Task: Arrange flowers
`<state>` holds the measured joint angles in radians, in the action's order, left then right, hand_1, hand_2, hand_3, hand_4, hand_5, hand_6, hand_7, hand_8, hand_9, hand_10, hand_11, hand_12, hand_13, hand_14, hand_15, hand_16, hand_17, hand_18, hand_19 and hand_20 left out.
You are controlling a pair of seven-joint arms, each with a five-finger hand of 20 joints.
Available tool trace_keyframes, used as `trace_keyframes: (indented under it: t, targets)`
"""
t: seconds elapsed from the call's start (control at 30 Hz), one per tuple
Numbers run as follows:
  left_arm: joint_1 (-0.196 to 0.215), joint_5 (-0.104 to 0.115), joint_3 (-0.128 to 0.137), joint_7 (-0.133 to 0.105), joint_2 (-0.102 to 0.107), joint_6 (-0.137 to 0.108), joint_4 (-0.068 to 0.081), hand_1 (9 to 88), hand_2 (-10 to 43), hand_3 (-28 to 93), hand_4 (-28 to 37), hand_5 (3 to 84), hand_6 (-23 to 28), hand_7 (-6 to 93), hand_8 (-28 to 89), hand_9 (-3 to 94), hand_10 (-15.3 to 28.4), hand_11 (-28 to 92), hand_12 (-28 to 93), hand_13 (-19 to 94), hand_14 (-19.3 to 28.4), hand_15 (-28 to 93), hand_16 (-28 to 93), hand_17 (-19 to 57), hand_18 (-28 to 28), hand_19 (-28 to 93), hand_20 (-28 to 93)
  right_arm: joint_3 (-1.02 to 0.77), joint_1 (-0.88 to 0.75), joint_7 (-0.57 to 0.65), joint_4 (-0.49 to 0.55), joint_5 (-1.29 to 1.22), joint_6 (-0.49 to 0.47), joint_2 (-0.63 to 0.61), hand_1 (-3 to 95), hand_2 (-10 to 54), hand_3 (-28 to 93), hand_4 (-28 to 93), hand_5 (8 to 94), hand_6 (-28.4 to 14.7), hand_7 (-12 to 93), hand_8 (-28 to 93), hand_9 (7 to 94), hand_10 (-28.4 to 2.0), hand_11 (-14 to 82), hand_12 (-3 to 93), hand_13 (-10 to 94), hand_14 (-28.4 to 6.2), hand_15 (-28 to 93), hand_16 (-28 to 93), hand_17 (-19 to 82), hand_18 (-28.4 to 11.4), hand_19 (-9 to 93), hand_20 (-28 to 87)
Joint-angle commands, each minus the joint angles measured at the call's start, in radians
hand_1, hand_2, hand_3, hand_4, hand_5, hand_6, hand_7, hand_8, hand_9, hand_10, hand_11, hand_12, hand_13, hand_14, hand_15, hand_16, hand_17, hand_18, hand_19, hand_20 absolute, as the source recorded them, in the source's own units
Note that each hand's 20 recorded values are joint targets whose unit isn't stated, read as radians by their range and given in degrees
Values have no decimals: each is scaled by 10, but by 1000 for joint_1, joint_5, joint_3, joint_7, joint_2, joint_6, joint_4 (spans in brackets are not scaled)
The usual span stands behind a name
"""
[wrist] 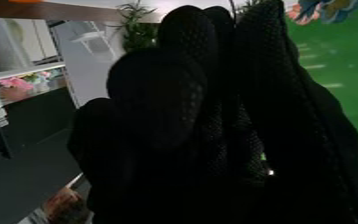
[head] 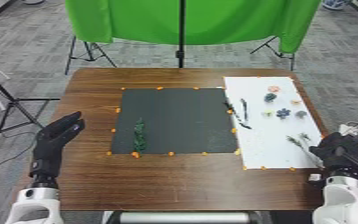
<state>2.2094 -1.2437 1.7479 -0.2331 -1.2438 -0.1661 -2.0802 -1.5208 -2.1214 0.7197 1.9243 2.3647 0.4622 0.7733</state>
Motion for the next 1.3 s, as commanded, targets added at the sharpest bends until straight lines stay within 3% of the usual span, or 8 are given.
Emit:
trace_keyframes:
  t: [0.03,0.2,0.5,0.7,0.93,1.17,1.3]
  targets:
    - [32,18,7,8,-4,-1,-4,366,-56,603,-159,473,62,121,-56,442,147,221,107,330,185,292,-41,68,141,214,207,-31,-18,-57,51,-45,-48,-62,645,-95,529,-213,813,-2,266,195,910,-85,249,409,937,-19,512,321,661,-96,932,422]
    - [21,19,-2,9,-2,1,3,362,-53,604,-160,473,64,118,-56,442,147,221,108,331,186,292,-41,67,141,213,207,-48,-4,-78,101,-53,-48,-101,628,-95,555,-169,804,-4,279,221,908,-83,254,417,937,-18,516,318,661,-94,932,427]
    - [28,26,5,9,4,-3,0,357,-47,608,-165,474,65,116,-55,443,149,219,108,331,187,292,-41,67,141,213,207,-45,29,-114,192,-183,-126,-168,599,-95,588,-121,795,-4,290,254,906,-84,257,425,937,-16,516,322,659,-94,932,435]
    - [40,61,15,12,20,-12,5,348,-40,608,-165,474,65,114,-55,442,149,219,108,330,187,291,-41,66,141,211,206,210,262,-120,253,-244,-134,-182,596,-95,591,-114,795,-6,292,254,904,-83,265,426,937,-15,519,323,660,-91,932,437]
    - [19,56,3,13,24,-2,16,339,-32,612,-169,473,66,112,-54,440,150,216,109,328,188,289,-41,65,142,210,204,453,482,-165,248,-233,-143,-148,597,-95,591,-110,797,-6,295,252,904,-85,274,421,937,-14,528,319,664,-90,932,443]
    - [24,56,6,14,26,-8,16,338,-32,613,-171,473,67,111,-53,440,150,217,110,327,188,288,-40,63,142,209,203,309,377,-111,250,-181,-176,-161,593,-95,589,-111,790,-7,302,254,895,-88,280,426,935,-16,525,324,656,-90,932,450]
    - [25,55,0,19,21,-9,15,337,-32,614,-172,473,67,111,-53,440,150,217,109,327,189,288,-39,63,142,210,203,138,225,-72,282,-174,-278,-166,586,-95,589,-114,776,-6,312,241,881,-97,274,427,919,-23,524,332,641,-97,932,461]
